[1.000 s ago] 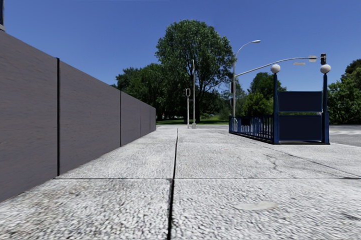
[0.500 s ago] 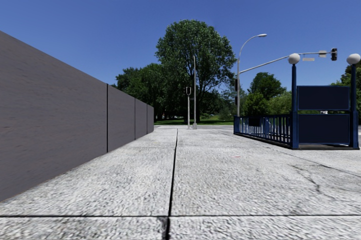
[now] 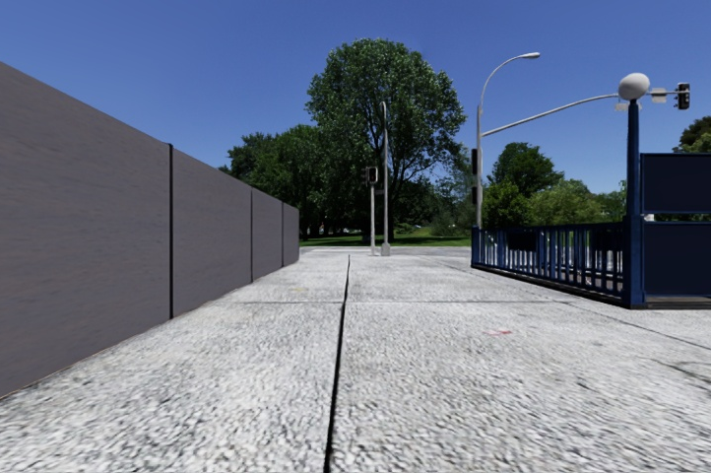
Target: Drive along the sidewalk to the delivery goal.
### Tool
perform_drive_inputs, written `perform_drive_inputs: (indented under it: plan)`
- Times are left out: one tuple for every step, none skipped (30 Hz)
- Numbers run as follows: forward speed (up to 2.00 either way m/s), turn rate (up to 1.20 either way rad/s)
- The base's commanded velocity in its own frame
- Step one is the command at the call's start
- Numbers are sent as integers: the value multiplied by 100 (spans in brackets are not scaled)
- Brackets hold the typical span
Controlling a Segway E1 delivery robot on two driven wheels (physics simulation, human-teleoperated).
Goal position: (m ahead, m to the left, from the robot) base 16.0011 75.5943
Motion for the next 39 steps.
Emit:
perform_drive_inputs:
  plan:
    - [200,0]
    - [200,0]
    - [200,0]
    - [200,0]
    - [200,0]
    - [200,0]
    - [200,0]
    - [200,0]
    - [200,0]
    - [200,0]
    - [200,0]
    - [200,0]
    - [200,0]
    - [200,0]
    - [200,0]
    - [200,0]
    - [200,0]
    - [200,0]
    - [200,0]
    - [200,0]
    - [200,0]
    - [200,0]
    - [200,0]
    - [200,0]
    - [200,0]
    - [200,0]
    - [200,0]
    - [200,0]
    - [200,0]
    - [200,0]
    - [200,0]
    - [200,0]
    - [200,0]
    - [200,0]
    - [200,0]
    - [200,0]
    - [200,0]
    - [200,0]
    - [200,0]
